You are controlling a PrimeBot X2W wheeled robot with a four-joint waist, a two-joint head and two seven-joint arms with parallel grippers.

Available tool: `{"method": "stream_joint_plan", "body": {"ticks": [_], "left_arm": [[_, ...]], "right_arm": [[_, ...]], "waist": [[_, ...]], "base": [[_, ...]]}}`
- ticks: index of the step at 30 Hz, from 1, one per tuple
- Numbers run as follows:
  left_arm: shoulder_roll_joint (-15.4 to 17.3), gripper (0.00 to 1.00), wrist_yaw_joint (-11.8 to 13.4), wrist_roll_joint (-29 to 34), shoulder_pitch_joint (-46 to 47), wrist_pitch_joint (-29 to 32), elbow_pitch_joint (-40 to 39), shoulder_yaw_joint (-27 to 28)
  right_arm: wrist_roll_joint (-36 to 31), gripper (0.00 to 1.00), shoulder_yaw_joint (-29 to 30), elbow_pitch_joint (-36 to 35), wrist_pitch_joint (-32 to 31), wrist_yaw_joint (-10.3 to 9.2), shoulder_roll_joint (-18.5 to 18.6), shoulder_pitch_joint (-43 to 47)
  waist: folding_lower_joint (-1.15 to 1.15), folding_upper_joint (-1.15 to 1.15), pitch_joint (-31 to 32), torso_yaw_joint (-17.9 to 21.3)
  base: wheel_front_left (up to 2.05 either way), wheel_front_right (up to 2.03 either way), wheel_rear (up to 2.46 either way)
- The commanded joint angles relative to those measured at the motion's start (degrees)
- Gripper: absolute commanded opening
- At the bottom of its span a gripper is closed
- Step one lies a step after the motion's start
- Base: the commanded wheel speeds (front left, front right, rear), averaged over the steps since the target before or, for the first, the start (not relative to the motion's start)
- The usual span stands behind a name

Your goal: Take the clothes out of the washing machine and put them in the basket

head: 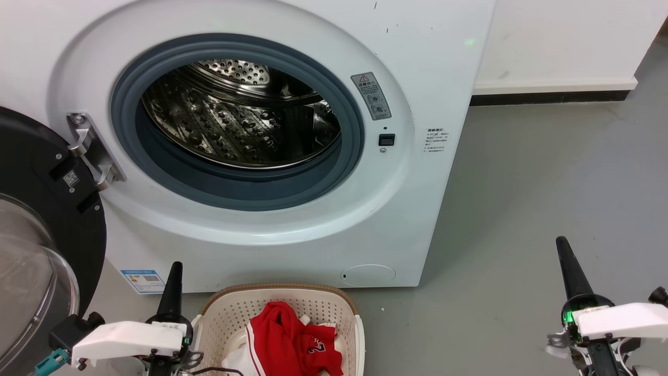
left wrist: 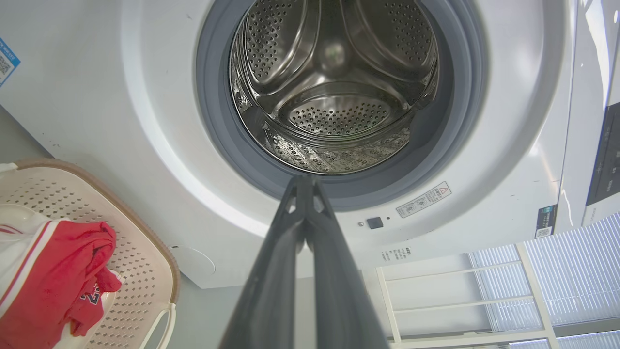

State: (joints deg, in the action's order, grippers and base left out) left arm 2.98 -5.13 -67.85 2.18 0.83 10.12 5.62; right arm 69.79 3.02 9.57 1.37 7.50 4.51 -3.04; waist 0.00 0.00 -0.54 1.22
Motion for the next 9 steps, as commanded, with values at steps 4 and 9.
{"method": "stream_joint_plan", "body": {"ticks": [4,9], "left_arm": [[0.0,0.0,-0.56,-3.45,1.53,0.84,0.26,0.21],[-0.02,0.0,-0.89,-6.24,2.0,1.5,0.76,0.33]], "right_arm": [[3.54,0.0,0.24,0.41,-0.86,0.0,0.3,-1.42],[6.29,0.0,0.41,0.91,-1.57,-0.01,0.27,-1.79]], "waist": [[0.0,0.0,0.04,-0.12],[0.0,0.0,0.07,-0.24]], "base": [[0.0,0.0,0.0],[0.0,0.0,0.0]]}}
